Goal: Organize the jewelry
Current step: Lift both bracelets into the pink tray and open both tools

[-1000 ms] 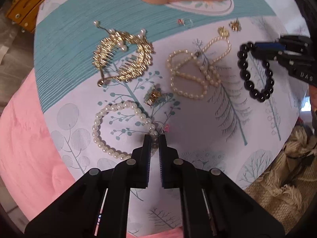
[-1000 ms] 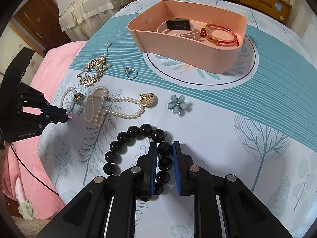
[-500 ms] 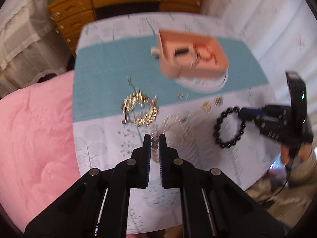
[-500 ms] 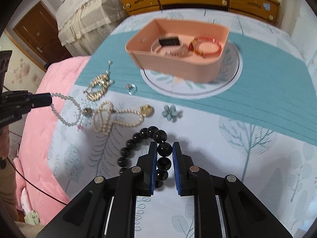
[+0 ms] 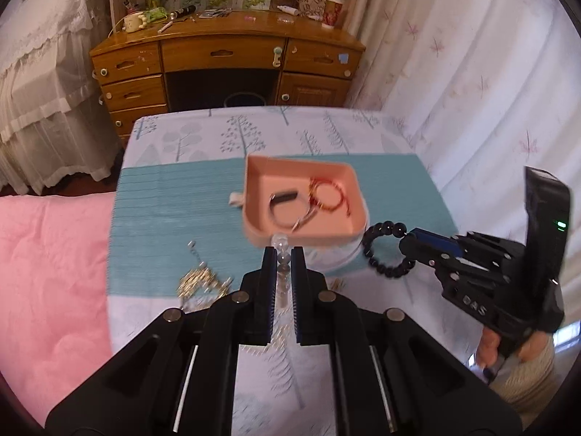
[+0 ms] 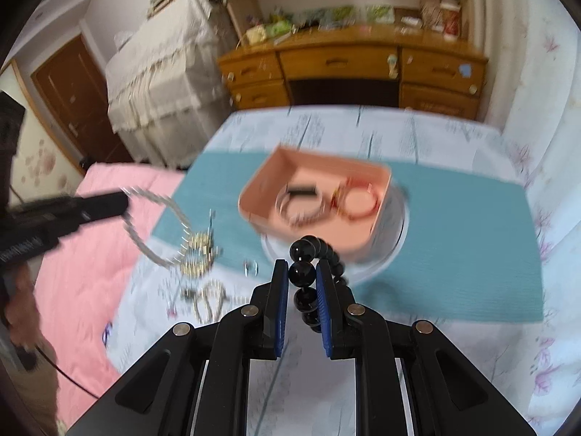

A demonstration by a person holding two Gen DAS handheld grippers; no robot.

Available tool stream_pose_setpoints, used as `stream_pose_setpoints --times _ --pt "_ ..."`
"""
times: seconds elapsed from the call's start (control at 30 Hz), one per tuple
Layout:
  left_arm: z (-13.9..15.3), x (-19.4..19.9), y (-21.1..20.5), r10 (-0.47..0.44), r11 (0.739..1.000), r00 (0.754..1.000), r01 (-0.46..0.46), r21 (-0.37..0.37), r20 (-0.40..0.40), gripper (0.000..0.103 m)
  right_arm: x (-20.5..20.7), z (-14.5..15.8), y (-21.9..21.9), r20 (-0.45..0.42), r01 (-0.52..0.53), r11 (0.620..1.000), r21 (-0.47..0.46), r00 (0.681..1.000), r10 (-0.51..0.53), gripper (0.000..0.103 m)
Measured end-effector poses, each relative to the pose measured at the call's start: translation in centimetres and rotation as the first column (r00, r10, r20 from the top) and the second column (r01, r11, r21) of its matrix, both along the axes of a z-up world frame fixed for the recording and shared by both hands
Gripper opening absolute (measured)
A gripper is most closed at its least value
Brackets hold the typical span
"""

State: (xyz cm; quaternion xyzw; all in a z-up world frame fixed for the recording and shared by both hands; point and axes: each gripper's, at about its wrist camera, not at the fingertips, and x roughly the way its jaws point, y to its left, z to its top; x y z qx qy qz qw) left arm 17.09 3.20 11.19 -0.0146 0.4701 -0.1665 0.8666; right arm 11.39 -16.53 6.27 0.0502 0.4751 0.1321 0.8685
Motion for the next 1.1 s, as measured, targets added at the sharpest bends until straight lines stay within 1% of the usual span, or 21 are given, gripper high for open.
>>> stream_pose_setpoints --times 0.13,0.2,0.27,0.33,0.4,0.5,0.6,0.67,0.8,0.87,0.9,1.0,1.03,1.1 --pt "-1.3 3.1 -1.7 0.034 0.999 0.999 -0.033 -0.028 0.006 0.005 2.0 2.5 -0.3 0.065 0.033 0.999 0.035 0.997 -0.035 0.015" --pt "-2.2 4.3 -2.5 0.045 0.999 0.999 -0.045 -0.031 0.009 0.005 3.1 3.2 -0.1 0.102 0.046 0.998 0.035 0.994 -0.049 0.015" --pt "-3.4 5.5 -3.3 0.059 0.998 0.998 -0.059 -0.024 0.011 0.005 4.5 3.5 0.3 0.122 0.053 0.998 0.034 0.991 -0.057 0.015" --pt "-5.0 7.1 -4.1 0.083 0.996 0.997 -0.083 -0.006 0.002 0.005 5.8 3.2 0.6 0.119 0.052 0.998 0.037 0.991 -0.056 0.015" --pt "-6.6 8.3 -4.5 0.103 0.995 0.994 -0.103 -0.001 -0.021 0.005 7.4 2.3 1.5 0.104 0.055 0.998 0.024 0.993 -0.057 0.015" --pt "-8.9 9.7 -4.9 0.117 0.993 0.992 -0.117 0.011 -0.049 0.005 9.0 0.6 2.4 0.07 0.039 0.999 0.029 0.997 -0.041 0.015" --pt "-10.4 10.5 -5.3 0.123 0.992 0.99 -0.122 0.023 -0.065 0.005 10.2 -1.5 2.8 0.047 0.043 0.999 0.014 0.998 -0.043 0.015" --pt "-11.1 10.8 -5.4 0.122 0.992 0.99 -0.12 0.027 -0.072 0.005 10.9 -2.8 2.6 0.029 0.059 0.998 -0.008 0.998 -0.059 0.015" --pt "-12.3 11.4 -6.5 0.107 0.994 0.991 -0.105 0.03 -0.084 0.005 12.2 -5.9 1.8 -0.007 0.086 0.992 -0.095 0.996 -0.087 0.015" --pt "-12.8 11.7 -7.0 0.101 0.995 0.99 -0.099 0.029 -0.095 0.005 12.7 -7.2 1.4 -0.036 0.082 0.991 -0.109 0.996 -0.086 0.016" --pt "-13.1 11.9 -7.2 0.107 0.994 0.987 -0.103 0.039 -0.117 0.006 12.9 -7.8 1.0 -0.056 0.075 0.992 -0.097 0.995 -0.08 0.019" --pt "-14.0 12.2 -7.9 0.105 0.994 0.983 -0.099 0.047 -0.149 0.006 13.0 -8.7 -0.3 -0.064 0.097 0.993 -0.065 0.993 -0.101 0.036" --pt "-14.1 12.2 -7.9 0.103 0.994 0.983 -0.097 0.045 -0.154 0.007 13.0 -8.6 -0.5 -0.056 0.107 0.992 -0.068 0.992 -0.111 0.039" --pt "-14.3 12.1 -7.9 0.1 0.995 0.982 -0.094 0.045 -0.162 0.008 12.7 -8.3 -1.0 -0.041 0.116 0.991 -0.064 0.992 -0.118 0.04"
